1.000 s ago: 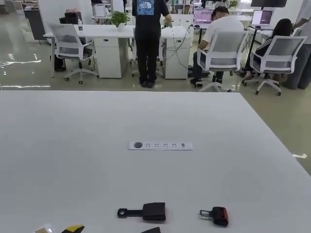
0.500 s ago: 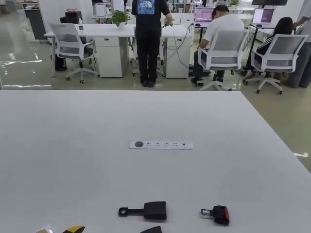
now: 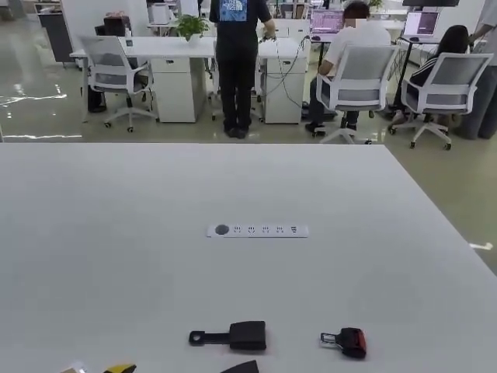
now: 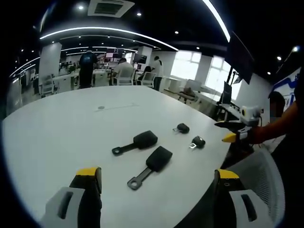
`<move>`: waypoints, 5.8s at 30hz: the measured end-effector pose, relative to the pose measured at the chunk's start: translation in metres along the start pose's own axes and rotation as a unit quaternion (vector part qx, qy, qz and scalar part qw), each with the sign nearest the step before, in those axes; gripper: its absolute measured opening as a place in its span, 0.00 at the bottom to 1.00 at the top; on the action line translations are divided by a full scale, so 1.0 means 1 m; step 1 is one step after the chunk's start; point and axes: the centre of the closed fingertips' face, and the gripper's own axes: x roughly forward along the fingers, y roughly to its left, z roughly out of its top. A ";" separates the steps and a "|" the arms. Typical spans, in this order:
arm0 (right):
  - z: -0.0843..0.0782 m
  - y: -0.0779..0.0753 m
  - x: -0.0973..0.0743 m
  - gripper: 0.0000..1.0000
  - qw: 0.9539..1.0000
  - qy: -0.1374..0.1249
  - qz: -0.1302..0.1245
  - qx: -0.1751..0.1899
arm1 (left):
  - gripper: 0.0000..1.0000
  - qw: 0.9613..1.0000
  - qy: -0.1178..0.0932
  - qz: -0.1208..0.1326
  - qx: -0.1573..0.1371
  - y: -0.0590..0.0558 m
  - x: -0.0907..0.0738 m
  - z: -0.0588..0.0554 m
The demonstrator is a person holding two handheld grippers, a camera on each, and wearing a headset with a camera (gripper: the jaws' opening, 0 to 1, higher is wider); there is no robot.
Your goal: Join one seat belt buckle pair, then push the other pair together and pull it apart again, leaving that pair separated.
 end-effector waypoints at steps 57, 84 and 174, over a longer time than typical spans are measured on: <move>-0.016 -0.011 0.019 0.95 0.999 0.030 0.018 -0.002 | 1.00 0.999 0.040 -0.021 0.002 -0.004 0.038 -0.014; -0.018 -0.015 0.050 0.90 0.994 0.073 0.061 -0.049 | 1.00 0.997 0.071 -0.036 0.000 0.006 0.065 -0.021; -0.068 -0.023 0.080 0.34 0.876 0.247 0.291 -0.293 | 0.33 0.890 0.237 -0.229 0.314 0.001 0.162 -0.056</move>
